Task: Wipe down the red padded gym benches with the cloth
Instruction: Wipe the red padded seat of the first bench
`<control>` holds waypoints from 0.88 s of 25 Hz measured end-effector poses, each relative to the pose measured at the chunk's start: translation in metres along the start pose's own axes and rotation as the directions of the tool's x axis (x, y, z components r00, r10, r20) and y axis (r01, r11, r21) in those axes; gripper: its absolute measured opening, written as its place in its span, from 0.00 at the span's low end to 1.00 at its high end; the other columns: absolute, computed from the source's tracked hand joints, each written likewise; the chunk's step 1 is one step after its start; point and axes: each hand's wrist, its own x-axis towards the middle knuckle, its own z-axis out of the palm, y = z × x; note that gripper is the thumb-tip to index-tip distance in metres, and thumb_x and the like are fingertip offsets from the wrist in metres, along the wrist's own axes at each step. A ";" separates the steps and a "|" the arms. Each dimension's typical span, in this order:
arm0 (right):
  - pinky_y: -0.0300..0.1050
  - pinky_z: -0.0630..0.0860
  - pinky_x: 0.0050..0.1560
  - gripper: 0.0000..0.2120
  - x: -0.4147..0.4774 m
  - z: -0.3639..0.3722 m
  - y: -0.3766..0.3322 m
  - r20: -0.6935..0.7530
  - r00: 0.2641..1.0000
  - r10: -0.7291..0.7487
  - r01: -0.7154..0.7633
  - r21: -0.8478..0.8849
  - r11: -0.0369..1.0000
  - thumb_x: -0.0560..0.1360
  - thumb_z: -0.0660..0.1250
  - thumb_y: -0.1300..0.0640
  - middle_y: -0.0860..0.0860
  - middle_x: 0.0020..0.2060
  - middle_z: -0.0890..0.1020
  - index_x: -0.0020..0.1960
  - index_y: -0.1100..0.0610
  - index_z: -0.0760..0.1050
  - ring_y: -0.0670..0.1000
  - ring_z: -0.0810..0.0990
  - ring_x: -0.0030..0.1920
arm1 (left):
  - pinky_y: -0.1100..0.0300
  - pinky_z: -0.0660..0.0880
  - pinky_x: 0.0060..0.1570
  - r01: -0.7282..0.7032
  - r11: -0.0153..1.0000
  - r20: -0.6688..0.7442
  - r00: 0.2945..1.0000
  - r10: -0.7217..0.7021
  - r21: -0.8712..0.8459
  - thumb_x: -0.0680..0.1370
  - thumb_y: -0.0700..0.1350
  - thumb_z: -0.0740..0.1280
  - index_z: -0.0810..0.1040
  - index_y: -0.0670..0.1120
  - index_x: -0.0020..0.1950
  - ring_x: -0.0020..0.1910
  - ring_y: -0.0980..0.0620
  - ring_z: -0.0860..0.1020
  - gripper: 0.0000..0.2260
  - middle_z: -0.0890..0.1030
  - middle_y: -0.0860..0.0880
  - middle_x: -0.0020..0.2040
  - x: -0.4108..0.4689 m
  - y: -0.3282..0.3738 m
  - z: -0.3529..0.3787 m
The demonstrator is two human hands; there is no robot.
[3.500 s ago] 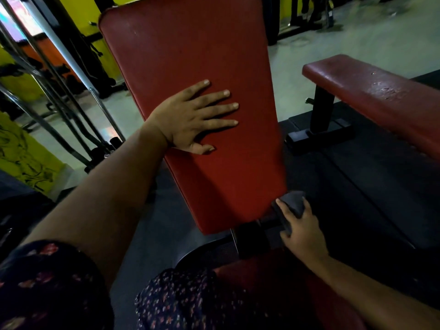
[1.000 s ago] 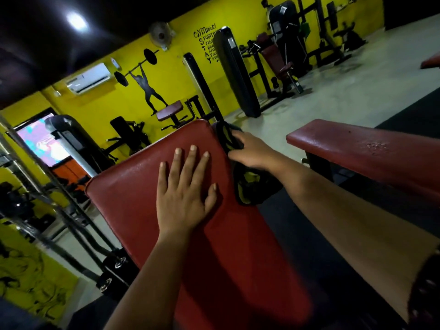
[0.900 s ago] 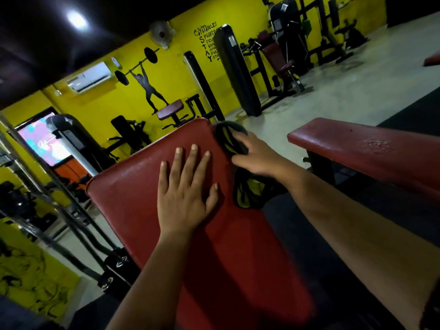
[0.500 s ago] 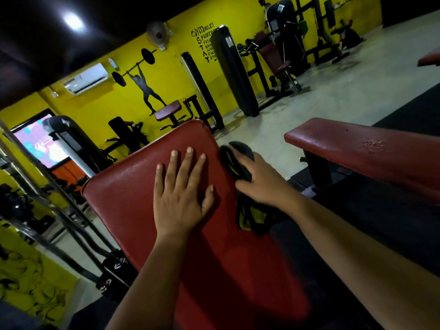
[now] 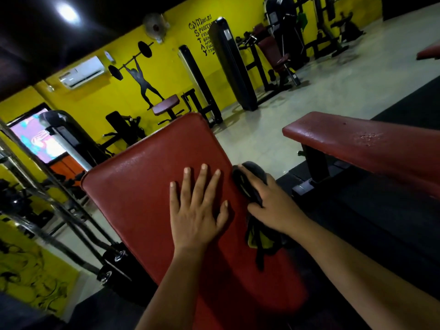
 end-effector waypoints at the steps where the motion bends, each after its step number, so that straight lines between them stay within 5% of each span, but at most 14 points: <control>1: 0.47 0.72 0.56 0.38 0.005 0.000 0.004 0.012 0.998 0.069 -0.070 0.034 0.997 0.76 0.63 0.54 0.53 0.69 0.63 0.76 0.32 0.46 0.57 0.72 0.64 | 0.44 0.49 0.76 -0.003 1.000 0.007 1.000 0.003 0.005 0.78 0.58 0.59 0.65 0.53 0.77 0.78 0.43 0.58 0.27 0.64 0.49 0.77 -0.003 0.002 0.001; 3: 0.45 0.70 0.52 0.36 0.011 0.001 0.004 0.028 0.991 0.130 -0.130 0.030 0.991 0.76 0.63 0.54 0.53 0.67 0.65 0.77 0.35 0.48 0.57 0.73 0.63 | 0.44 0.49 0.76 0.003 1.000 0.002 1.000 -0.003 0.010 0.79 0.59 0.58 0.66 0.53 0.77 0.77 0.44 0.59 0.27 0.65 0.49 0.77 -0.005 0.002 0.003; 8: 0.50 0.73 0.60 0.38 -0.027 0.013 0.030 -0.017 1.000 -0.008 0.010 0.089 0.996 0.74 0.65 0.59 0.51 0.67 0.65 0.73 0.29 0.53 0.55 0.72 0.63 | 0.43 0.49 0.76 -0.008 1.000 -0.031 0.999 0.008 -0.008 0.78 0.59 0.58 0.67 0.52 0.76 0.77 0.43 0.60 0.27 0.67 0.49 0.76 -0.020 0.007 0.006; 12: 0.49 0.71 0.61 0.33 -0.019 0.016 0.051 0.125 0.969 0.214 -0.224 0.070 0.972 0.76 0.64 0.55 0.52 0.70 0.65 0.76 0.37 0.57 0.57 0.69 0.67 | 0.43 0.49 0.76 -0.007 1.000 -0.041 0.999 0.006 -0.017 0.79 0.58 0.59 0.67 0.52 0.76 0.76 0.43 0.60 0.27 0.67 0.49 0.76 -0.023 0.008 0.008; 17: 0.48 0.74 0.58 0.38 -0.063 0.032 0.058 -0.012 0.997 0.074 -0.072 0.109 0.991 0.74 0.66 0.58 0.46 0.66 0.65 0.72 0.27 0.53 0.53 0.72 0.62 | 0.42 0.48 0.76 0.011 0.999 -0.022 1.000 -0.011 -0.033 0.79 0.58 0.58 0.65 0.51 0.77 0.77 0.42 0.58 0.28 0.65 0.47 0.77 -0.037 0.016 0.009; 22: 0.49 0.73 0.55 0.32 -0.056 0.032 0.066 0.158 0.929 0.335 -0.334 -0.028 0.942 0.77 0.62 0.54 0.52 0.69 0.64 0.76 0.37 0.56 0.60 0.73 0.62 | 0.40 0.48 0.76 -0.011 1.000 -0.013 1.000 0.011 -0.019 0.80 0.58 0.58 0.63 0.51 0.78 0.77 0.41 0.58 0.27 0.64 0.47 0.78 -0.054 0.025 0.014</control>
